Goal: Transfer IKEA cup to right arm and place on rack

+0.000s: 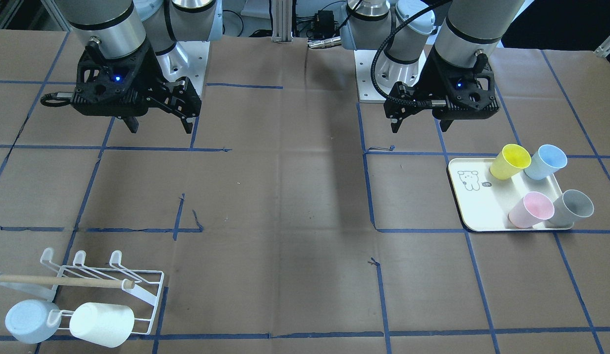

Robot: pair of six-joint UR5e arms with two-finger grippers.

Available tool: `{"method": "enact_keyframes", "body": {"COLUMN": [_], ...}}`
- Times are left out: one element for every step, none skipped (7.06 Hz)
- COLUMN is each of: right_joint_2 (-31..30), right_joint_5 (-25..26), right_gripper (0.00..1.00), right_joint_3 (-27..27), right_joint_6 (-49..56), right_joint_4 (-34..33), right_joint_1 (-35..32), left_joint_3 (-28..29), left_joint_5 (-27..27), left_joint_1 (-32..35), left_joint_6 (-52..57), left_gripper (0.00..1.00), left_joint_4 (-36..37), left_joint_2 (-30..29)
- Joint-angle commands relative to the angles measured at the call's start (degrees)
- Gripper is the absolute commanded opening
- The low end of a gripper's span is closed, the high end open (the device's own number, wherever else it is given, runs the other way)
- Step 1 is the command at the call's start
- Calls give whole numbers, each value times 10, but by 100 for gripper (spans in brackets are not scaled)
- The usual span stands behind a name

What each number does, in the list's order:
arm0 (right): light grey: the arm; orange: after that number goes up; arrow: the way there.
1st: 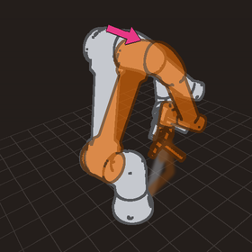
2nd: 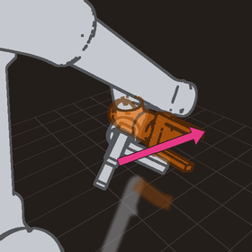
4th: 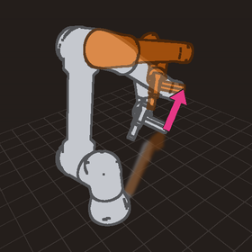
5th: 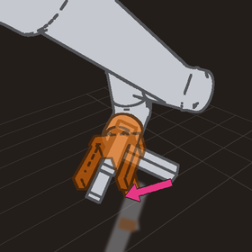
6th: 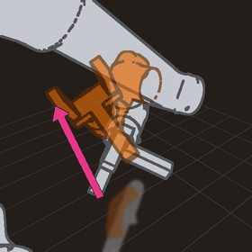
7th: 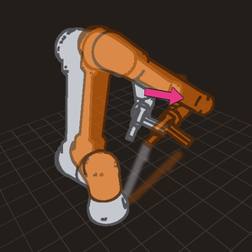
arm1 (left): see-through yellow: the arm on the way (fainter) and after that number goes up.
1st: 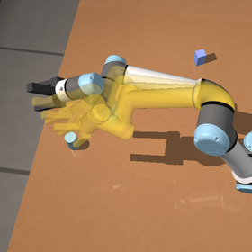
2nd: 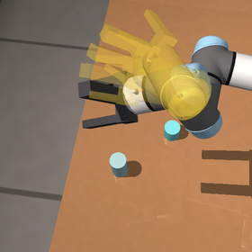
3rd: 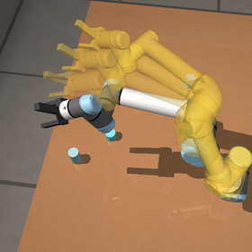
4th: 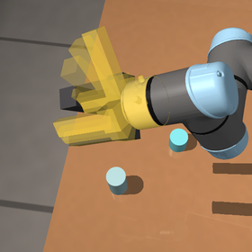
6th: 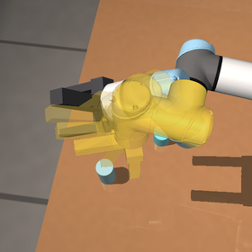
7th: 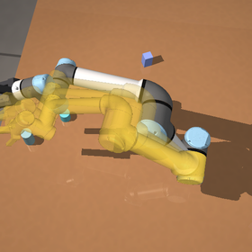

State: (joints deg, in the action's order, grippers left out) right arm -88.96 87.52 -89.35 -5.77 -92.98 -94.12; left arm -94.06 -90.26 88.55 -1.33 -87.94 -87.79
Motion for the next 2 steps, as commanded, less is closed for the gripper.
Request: {"method": "enact_keyframes", "body": {"right_joint_2": [1, 1], "right_joint_5": [0, 0], "right_gripper": [100, 100], "right_joint_3": [0, -2], "right_joint_6": [2, 3], "right_joint_4": [0, -2], "right_joint_1": [1, 1], "left_joint_3": [0, -1], "left_joint_5": [0, 0], "left_joint_1": [0, 0], "left_joint_6": [0, 0], "left_gripper": [100, 100], "left_joint_4": [1, 1], "left_joint_2": [0, 1]}}
